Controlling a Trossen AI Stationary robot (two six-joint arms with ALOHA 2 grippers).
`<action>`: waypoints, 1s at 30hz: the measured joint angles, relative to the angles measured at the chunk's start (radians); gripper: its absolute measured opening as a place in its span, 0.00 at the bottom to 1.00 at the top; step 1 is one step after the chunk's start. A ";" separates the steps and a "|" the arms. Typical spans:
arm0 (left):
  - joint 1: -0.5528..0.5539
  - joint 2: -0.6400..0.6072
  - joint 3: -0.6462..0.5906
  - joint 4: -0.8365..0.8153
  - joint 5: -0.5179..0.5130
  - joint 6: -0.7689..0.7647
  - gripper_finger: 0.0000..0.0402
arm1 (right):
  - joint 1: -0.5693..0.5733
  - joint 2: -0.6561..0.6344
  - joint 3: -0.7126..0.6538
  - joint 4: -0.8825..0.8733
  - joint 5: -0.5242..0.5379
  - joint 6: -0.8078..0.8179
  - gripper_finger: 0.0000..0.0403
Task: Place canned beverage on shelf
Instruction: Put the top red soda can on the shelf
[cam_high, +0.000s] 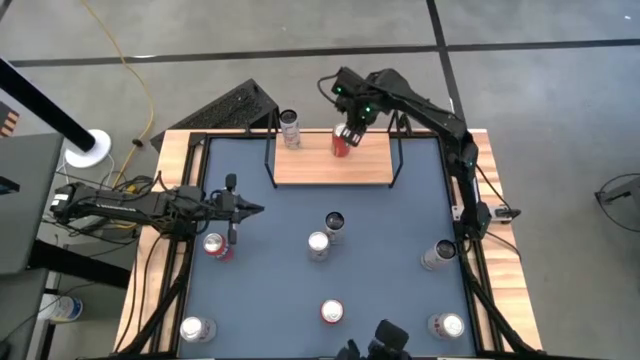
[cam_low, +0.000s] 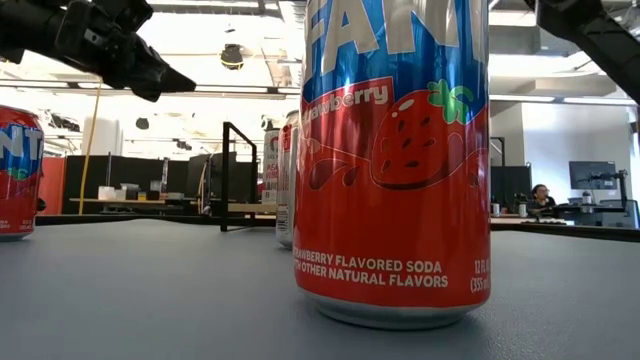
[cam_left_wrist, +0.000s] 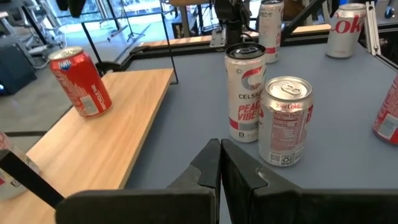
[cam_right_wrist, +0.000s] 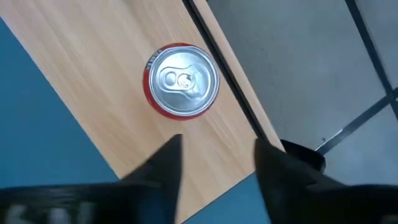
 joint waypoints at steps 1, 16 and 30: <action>0.000 0.000 0.000 -0.003 0.000 0.000 0.00 | 0.000 0.000 0.000 0.000 -0.015 -0.009 0.31; 0.000 0.000 0.000 -0.042 -0.034 -0.011 0.00 | -0.066 -0.449 -0.829 0.649 -0.096 -0.049 0.00; 0.000 0.000 0.000 -0.041 -0.060 -0.042 0.00 | -0.092 -0.421 -1.074 0.982 -0.112 -0.053 0.00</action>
